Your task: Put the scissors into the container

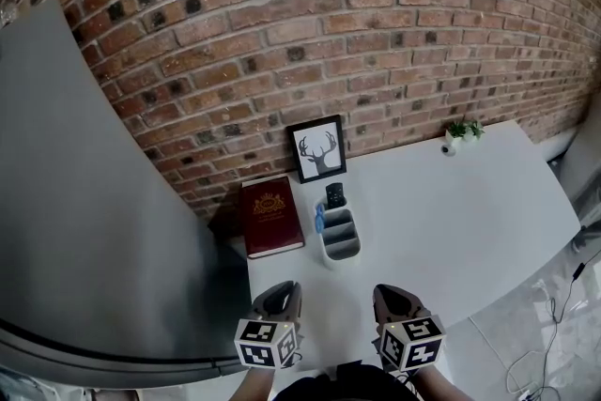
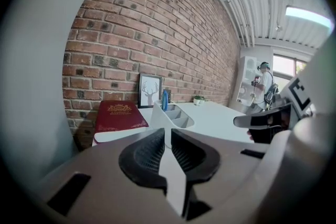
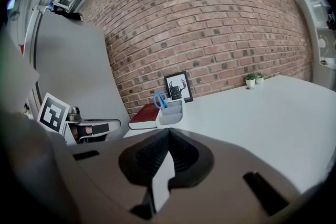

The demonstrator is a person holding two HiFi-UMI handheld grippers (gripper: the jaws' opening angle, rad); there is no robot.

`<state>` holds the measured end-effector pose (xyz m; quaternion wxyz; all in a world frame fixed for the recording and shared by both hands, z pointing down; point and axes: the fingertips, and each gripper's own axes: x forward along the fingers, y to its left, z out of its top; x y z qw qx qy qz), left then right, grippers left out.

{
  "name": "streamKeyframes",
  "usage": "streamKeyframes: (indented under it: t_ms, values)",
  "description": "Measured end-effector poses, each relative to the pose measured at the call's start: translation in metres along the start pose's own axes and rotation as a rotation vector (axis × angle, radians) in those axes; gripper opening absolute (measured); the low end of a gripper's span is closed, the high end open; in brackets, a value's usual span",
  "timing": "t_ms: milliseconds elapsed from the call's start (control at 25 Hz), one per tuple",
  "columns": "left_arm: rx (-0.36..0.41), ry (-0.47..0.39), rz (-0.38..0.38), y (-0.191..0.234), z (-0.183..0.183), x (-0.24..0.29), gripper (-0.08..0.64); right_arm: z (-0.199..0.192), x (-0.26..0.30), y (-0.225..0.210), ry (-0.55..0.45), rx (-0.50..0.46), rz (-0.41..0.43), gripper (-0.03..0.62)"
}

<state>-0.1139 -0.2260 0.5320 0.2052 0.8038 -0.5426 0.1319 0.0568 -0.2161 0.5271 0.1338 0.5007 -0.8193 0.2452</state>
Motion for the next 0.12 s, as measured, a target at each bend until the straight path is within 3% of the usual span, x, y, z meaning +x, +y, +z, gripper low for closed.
streamKeyframes:
  t_ms: [120]
  values:
    - [-0.009,-0.005,0.001,-0.0013,0.0001,0.0017,0.038,0.0005,0.0016,-0.0015,-0.003,-0.002,0.002,0.000]
